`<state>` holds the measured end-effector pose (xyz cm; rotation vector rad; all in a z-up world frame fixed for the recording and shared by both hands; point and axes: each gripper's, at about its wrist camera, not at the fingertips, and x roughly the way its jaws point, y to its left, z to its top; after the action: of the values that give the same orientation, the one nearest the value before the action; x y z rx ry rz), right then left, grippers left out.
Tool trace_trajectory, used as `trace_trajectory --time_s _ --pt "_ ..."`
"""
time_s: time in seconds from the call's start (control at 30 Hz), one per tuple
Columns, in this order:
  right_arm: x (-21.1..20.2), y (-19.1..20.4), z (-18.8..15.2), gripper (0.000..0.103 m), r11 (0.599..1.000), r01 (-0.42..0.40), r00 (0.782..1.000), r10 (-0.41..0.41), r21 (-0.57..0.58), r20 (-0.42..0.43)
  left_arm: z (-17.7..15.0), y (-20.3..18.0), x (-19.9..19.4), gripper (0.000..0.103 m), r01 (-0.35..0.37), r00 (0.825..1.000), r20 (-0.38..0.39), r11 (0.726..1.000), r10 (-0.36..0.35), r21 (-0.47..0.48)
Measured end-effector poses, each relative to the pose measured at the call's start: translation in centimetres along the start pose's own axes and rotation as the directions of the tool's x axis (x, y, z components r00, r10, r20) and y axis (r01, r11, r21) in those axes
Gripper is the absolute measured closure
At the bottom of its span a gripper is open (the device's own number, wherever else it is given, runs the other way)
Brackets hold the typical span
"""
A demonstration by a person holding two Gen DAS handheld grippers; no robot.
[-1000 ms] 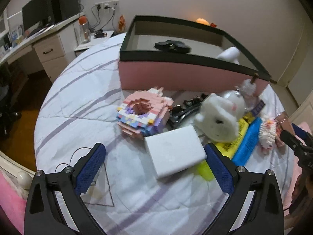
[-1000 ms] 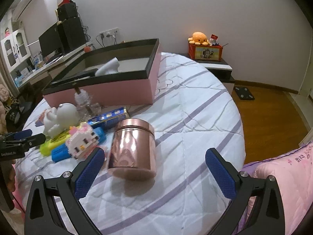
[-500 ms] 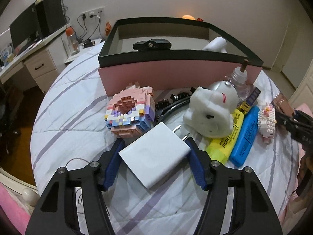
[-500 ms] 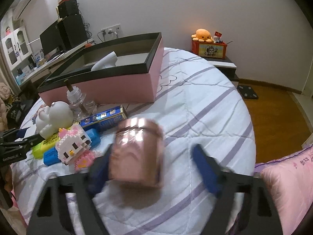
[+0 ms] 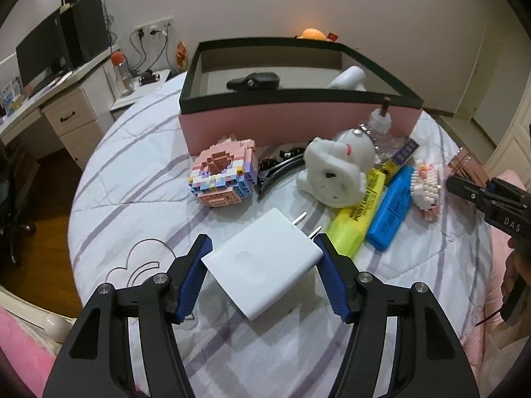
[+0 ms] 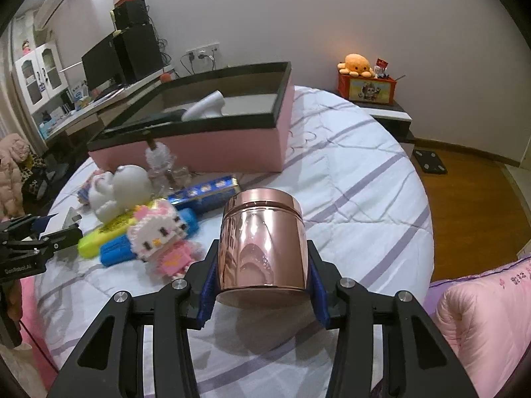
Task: Organize rigid objects
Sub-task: 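Grasp the white charger with the left tool while the right tool grasps the rose-gold canister, then carry both items over the pink box, lower them in, open both tools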
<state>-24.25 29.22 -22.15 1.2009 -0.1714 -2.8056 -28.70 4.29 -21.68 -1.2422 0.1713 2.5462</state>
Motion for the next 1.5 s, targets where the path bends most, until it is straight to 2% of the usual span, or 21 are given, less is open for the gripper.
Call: trace_trajectory --time_s 0.27,0.47,0.57,0.87,0.93,1.13,1.3,1.5 --pt "-1.9 1.8 0.8 0.055 0.999 -0.042 0.998 0.043 -0.024 0.036 0.7 -0.5 -3.4 0.039 0.026 0.996 0.080 0.999 -0.028 0.019" --pt "-3.4 3.2 2.3 0.055 0.996 -0.058 0.996 0.063 -0.064 0.068 2.5 -1.6 -5.5 0.039 0.038 0.990 0.135 0.998 -0.045 0.055" --pt "-4.2 4.0 3.5 0.055 0.993 -0.070 0.992 0.079 -0.095 0.095 4.2 -2.5 -6.9 0.039 0.051 0.980 0.187 0.994 -0.067 0.092" --pt "-4.6 5.3 8.4 0.055 0.981 -0.097 0.984 0.120 -0.167 0.135 10.3 -2.4 -8.0 0.039 0.087 0.963 0.247 0.991 -0.109 0.099" --pt "-4.2 5.3 9.6 0.055 0.980 -0.082 0.985 0.108 -0.178 0.138 12.0 -2.3 -7.7 0.039 0.065 0.964 0.251 0.992 -0.092 0.111" --pt "-1.8 5.3 13.6 0.055 0.975 -0.075 0.987 0.102 -0.209 0.121 16.3 -1.6 -5.4 0.039 0.067 0.968 0.229 0.987 -0.099 0.145" --pt "1.3 4.9 16.5 0.055 0.973 -0.083 0.992 0.101 -0.215 0.075 19.7 -0.9 -1.1 0.039 0.057 0.985 0.151 0.984 -0.083 0.169" --pt "6.2 4.6 19.3 0.055 0.970 -0.093 0.996 0.095 -0.223 -0.003 22.7 0.8 4.7 0.039 0.085 0.994 0.058 0.983 -0.096 0.161"
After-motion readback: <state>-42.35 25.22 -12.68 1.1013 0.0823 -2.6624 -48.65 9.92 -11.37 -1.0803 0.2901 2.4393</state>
